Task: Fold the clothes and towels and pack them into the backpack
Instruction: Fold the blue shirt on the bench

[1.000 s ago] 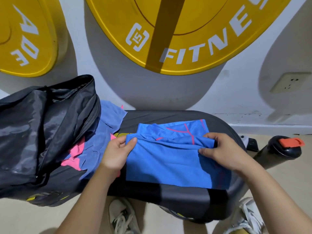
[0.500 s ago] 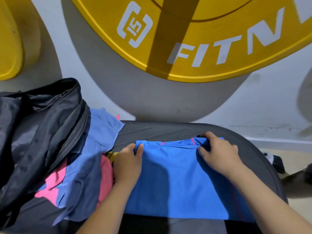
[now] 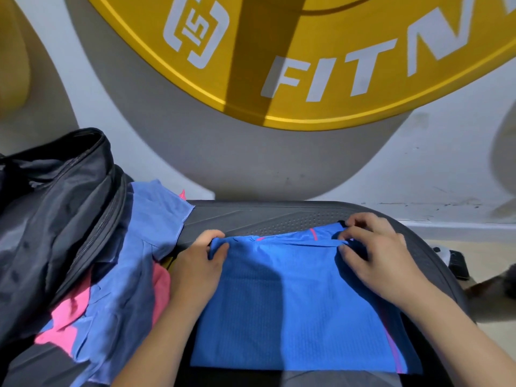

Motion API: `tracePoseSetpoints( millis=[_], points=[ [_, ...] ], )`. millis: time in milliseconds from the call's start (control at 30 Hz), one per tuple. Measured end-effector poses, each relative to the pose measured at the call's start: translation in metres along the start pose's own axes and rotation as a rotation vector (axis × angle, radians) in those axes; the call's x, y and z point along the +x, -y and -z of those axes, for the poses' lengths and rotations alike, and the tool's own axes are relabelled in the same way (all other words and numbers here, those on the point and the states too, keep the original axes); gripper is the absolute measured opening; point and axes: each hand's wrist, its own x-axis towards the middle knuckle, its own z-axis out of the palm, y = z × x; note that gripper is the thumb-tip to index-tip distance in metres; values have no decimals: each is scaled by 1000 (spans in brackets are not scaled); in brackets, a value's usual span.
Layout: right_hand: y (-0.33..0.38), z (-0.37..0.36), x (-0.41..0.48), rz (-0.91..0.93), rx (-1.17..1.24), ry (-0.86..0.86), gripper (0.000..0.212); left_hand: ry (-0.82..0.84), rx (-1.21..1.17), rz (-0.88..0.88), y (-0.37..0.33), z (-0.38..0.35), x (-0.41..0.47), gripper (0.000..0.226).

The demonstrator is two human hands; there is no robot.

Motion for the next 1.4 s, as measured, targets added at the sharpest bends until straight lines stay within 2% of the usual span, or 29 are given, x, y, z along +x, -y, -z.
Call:
tracePoseSetpoints(
  millis=[33,67,133,200,367,467,600,667,800,900,1033,1100,1167,1200,1267,1333,1400],
  points=[
    [1,0,1,-3,33,3,14,-5,-9,-3,1,0,0,2],
    [2,-1,2,-9,67,11,20,-7,-14,3,1,1,0,3],
    [3,-2,5,-29,90,38,18,-2,-20,15,1,1,0,9],
    [3,-3,11,-48,49,38,14,-1,-27,27,0,1,2,13],
    [-3,-9,24,-132,-70,-8,26,-15,-48,62,-1,0,5,17],
    [-1,-13,27,-196,-111,-18,31,-51,80,22,0,-3,7,18],
    [7,-13,28,-258,-194,-50,41,-168,246,-151,0,-9,10,14],
    [11,-12,27,-263,-202,-85,48,-139,280,-120,-1,-9,8,22],
    [10,-5,19,-247,-129,53,53,-99,229,-112,-3,-5,6,16],
    [4,-7,15,-204,-143,70,40,-48,88,-83,-9,-2,4,29],
    [5,-5,20,-301,8,31,15,-22,-260,61,-8,2,5,18],
    [7,-7,22,-327,19,22,9,-42,-315,77,-5,4,7,14],
    [13,-12,20,-301,-87,-51,14,-57,-255,64,-2,5,10,13],
    [17,-15,17,-253,-146,-126,21,-82,-181,41,-1,4,11,14],
    [33,-21,12,-73,-196,-234,35,-198,21,-127,-2,3,12,15],
    [51,-34,7,113,-224,-190,39,-240,143,-360,-14,-5,4,13],
    [61,-54,-2,159,-267,-56,43,-153,231,-565,-26,-24,-14,24]
  ],
)
